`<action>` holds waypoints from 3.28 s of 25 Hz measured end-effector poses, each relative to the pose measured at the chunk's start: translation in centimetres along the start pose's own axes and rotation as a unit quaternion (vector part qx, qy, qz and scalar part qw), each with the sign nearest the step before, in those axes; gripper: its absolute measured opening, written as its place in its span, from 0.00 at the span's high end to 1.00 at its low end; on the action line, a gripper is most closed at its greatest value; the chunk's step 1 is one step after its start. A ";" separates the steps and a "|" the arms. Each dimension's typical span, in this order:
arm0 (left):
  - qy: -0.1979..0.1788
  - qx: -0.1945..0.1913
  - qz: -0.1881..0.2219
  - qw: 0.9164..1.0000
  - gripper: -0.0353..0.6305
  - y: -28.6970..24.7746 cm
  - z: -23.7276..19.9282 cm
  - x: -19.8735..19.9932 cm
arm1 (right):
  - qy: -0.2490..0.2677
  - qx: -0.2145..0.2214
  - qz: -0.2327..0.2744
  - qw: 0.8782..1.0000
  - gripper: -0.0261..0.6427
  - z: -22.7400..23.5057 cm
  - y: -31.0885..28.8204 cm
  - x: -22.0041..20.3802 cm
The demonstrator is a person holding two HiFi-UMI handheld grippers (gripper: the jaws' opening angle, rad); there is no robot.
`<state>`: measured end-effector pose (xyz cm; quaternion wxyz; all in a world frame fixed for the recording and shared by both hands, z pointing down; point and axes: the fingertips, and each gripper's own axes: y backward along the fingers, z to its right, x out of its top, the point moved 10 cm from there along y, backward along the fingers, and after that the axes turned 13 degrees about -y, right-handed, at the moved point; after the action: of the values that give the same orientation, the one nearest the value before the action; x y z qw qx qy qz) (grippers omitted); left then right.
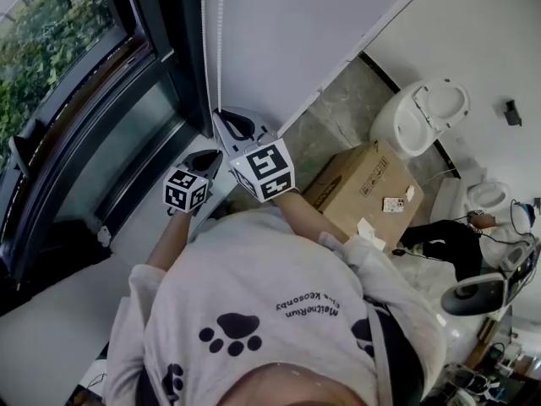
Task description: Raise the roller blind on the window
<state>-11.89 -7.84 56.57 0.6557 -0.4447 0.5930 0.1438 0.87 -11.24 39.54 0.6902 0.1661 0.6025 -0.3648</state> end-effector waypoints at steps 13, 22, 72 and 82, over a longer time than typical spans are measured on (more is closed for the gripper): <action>0.005 0.049 0.026 0.998 0.76 0.9 -0.1 -2.3 | -0.019 0.015 0.011 1.000 0.94 0.4 0.0 -2.1; 0.002 0.106 0.154 0.982 0.63 5.1 -0.4 4.9 | -0.008 0.012 0.020 1.000 0.94 0.6 0.3 -2.2; -0.103 0.278 0.208 0.932 0.94 12.7 6.3 17.8 | 0.021 -0.126 0.156 0.979 0.95 -1.7 10.9 3.1; -0.101 0.275 0.209 0.933 0.94 11.9 6.9 17.6 | 0.022 -0.113 0.155 0.981 0.95 -1.5 10.9 2.8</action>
<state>-11.44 -1.92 35.01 0.7636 -0.0960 0.6197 0.1536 7.50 -3.66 34.27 0.7391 0.1858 0.6221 -0.1794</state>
